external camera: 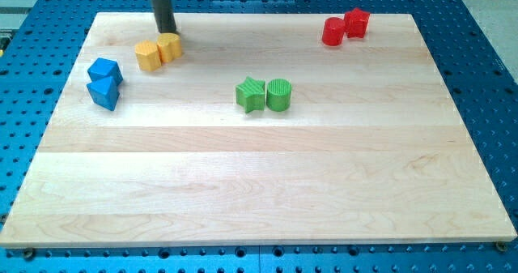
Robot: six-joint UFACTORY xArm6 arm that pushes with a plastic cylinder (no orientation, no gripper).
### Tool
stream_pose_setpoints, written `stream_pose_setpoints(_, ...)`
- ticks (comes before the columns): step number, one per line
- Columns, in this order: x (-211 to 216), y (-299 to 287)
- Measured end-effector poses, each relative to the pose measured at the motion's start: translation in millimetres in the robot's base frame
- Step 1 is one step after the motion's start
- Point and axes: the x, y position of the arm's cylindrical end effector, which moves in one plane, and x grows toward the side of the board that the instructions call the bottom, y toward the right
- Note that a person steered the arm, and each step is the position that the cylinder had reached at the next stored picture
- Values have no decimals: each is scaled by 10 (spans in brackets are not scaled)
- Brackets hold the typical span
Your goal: Put the green star at the bottom of the hexagon
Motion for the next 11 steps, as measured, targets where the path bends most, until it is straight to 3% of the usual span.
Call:
stream_pose_setpoints(1, 135, 202)
stream_pose_setpoints(2, 217, -350)
stream_pose_setpoints(3, 316, -161)
stream_pose_setpoints(4, 227, 340)
stream_pose_setpoints(5, 108, 1400)
stream_pose_setpoints(6, 746, 2354)
stream_pose_setpoints(7, 1529, 2621)
stream_pose_setpoints(8, 1628, 1707)
stream_pose_setpoints(9, 1628, 1195)
stream_pose_setpoints(11, 1502, 658)
